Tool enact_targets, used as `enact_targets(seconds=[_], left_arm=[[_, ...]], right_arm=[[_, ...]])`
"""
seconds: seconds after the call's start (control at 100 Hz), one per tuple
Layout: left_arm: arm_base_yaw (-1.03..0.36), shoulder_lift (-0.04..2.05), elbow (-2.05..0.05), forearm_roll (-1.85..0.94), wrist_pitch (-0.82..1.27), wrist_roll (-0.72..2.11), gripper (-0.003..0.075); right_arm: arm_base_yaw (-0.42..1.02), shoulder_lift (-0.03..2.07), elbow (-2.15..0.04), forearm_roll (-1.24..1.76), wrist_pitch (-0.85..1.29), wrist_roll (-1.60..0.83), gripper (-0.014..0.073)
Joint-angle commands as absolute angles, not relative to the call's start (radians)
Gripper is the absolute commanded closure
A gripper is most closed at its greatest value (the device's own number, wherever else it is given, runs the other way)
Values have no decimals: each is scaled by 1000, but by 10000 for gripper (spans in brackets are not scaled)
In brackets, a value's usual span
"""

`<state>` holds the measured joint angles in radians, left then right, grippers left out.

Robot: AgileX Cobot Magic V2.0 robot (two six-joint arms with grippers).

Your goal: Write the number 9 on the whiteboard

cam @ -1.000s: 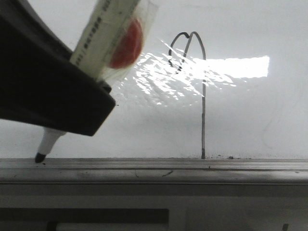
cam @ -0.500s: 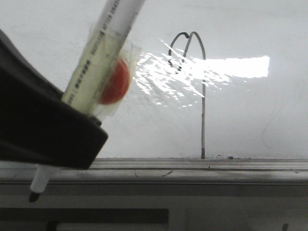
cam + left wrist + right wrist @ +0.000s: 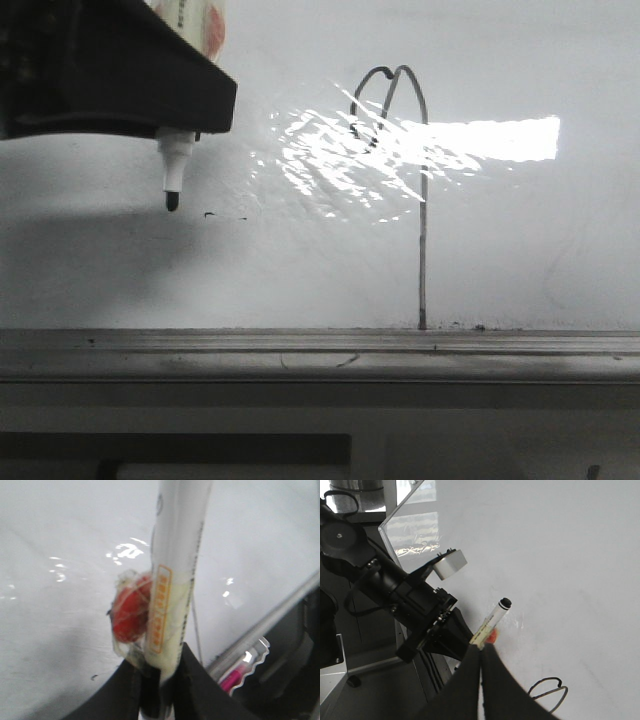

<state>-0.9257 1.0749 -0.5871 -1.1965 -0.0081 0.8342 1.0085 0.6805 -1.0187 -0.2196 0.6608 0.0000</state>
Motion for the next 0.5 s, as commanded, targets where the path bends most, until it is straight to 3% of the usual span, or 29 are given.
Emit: enact_targets(seconds=[0.0, 0.29, 0.49], left_arm=[[-927, 1107, -613, -1228, -81, 822, 741], [-925, 1212, -706, -1195, 26, 827, 740], [-835, 1219, -730, -1245, 118, 827, 740]], right_arm=[[1001, 678, -1051, -233, 596, 10, 652], [1001, 678, -1051, -233, 596, 11, 652], [1001, 678, -1051, -233, 593, 19, 652]])
